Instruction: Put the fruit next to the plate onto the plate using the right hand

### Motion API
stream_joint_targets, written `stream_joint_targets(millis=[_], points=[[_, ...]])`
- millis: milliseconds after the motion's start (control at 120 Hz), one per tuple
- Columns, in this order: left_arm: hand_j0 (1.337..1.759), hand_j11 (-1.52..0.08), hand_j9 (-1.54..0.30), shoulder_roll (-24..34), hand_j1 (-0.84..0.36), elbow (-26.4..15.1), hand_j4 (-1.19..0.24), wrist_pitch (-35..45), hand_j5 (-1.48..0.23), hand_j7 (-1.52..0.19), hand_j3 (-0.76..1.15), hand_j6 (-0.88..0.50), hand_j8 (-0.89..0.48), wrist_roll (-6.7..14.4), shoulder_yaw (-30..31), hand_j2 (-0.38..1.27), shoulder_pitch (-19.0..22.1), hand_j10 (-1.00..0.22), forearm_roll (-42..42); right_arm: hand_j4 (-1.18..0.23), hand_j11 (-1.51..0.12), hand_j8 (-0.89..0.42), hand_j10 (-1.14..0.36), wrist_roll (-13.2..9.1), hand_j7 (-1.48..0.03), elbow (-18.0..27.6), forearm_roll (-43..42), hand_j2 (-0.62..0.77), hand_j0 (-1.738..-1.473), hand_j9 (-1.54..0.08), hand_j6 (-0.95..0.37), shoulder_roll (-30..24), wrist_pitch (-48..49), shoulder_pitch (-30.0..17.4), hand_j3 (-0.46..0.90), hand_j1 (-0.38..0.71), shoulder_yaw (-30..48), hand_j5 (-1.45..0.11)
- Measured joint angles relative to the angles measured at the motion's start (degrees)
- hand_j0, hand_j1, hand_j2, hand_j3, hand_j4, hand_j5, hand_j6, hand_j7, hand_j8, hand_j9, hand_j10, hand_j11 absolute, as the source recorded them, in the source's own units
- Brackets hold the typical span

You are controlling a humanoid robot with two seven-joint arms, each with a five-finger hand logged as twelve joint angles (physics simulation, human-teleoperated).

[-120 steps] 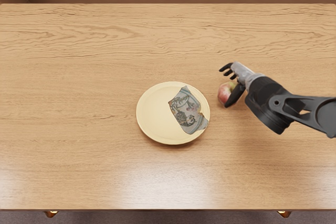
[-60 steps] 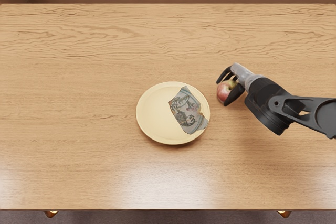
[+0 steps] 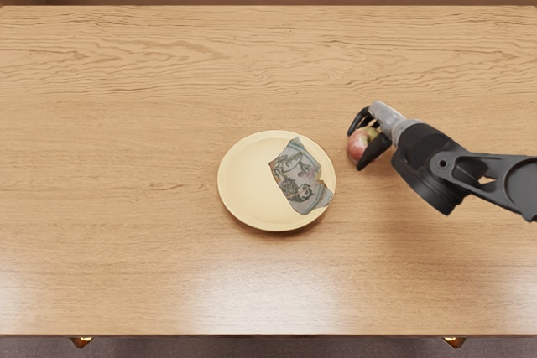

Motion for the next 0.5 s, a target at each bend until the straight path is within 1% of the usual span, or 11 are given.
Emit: stream_joint_targets(millis=[25, 42, 75, 192, 267, 358, 475, 500], points=[[1.658, -0.01, -0.01, 0.0, 0.34, 0.0, -0.01, 0.0, -0.01, -0.01, 0.00, -0.01, -0.01, 0.0, 0.0, 0.00, 0.0, -0.01, 0.0, -0.65, -1.14, -0.11, -0.25, 0.0, -1.10, 0.0, 0.1, 0.39, -1.646, -1.14, -0.29, 0.0, 0.1, 0.1, 0.00, 0.24, 0.5, -1.20], [1.658, -0.01, -0.01, 0.0, 0.34, 0.0, -0.01, 0.0, -0.01, -0.01, 0.00, -0.01, -0.01, 0.0, 0.0, 0.00, 0.0, -0.01, 0.0, -0.65, -1.15, -0.10, -0.24, 0.0, -1.10, 0.0, 0.2, 0.38, -1.646, -1.14, -0.28, -0.1, 0.2, 0.1, 0.00, 0.25, 1.0, -1.21], [1.658, -0.01, -0.01, 0.0, 0.34, 0.0, -0.01, 0.0, -0.01, -0.01, 0.00, -0.01, -0.01, 0.0, 0.0, 0.00, 0.0, -0.01, 0.0, -0.67, -1.16, -0.11, -0.23, 0.0, -1.11, 0.1, 0.2, 0.40, -1.647, -1.17, -0.27, -0.1, 0.5, 0.2, 0.00, 0.26, 2.0, -1.23], [1.658, -0.01, -0.01, 0.0, 0.34, 0.0, -0.01, 0.0, -0.01, -0.01, 0.00, -0.01, -0.01, 0.0, 0.0, 0.00, 0.0, -0.01, 0.0, -0.70, -1.21, -0.05, -0.20, 0.0, -1.12, 0.5, 0.4, 0.37, -1.649, -1.22, -0.25, -0.3, 1.7, 0.6, 0.00, 0.26, 5.3, -1.30], [1.658, -0.01, -0.01, 0.0, 0.34, 0.0, -0.01, 0.0, -0.01, -0.01, 0.00, -0.01, -0.01, 0.0, 0.0, 0.00, 0.0, -0.01, 0.0, -0.72, -1.23, -0.05, -0.21, 0.1, -1.12, 1.9, 0.5, 0.38, -1.650, -1.23, -0.25, -0.4, 2.5, 0.8, 0.00, 0.26, 7.4, -1.32], [1.658, -0.01, -0.01, 0.0, 0.34, 0.0, -0.01, 0.0, -0.01, -0.01, 0.00, -0.01, -0.01, 0.0, 0.0, 0.00, 0.0, -0.01, 0.0, -0.73, -1.25, -0.04, -0.19, 0.1, -1.13, 4.1, 0.7, 0.44, -1.652, -1.25, -0.25, -0.4, 3.4, 1.0, 0.00, 0.27, 9.7, -1.35], [1.658, -0.01, -0.01, 0.0, 0.34, 0.0, -0.01, 0.0, -0.01, -0.01, 0.00, -0.01, -0.01, 0.0, 0.0, 0.00, 0.0, -0.01, 0.0, -0.72, -1.28, 0.03, -0.14, 0.2, -1.13, 6.3, 1.0, 0.52, -1.652, -1.29, -0.21, -0.3, 4.3, 1.0, 0.00, 0.34, 11.3, -1.40], [1.658, -0.01, -0.01, 0.0, 0.34, 0.0, -0.01, 0.0, -0.01, -0.01, 0.00, -0.01, -0.01, 0.0, 0.0, 0.00, 0.0, -0.01, 0.0, -0.72, -1.28, 0.03, -0.14, 0.2, -1.13, 6.8, 1.0, 0.46, -1.652, -1.29, -0.20, -0.2, 4.4, 1.0, 0.00, 0.32, 11.5, -1.41]])
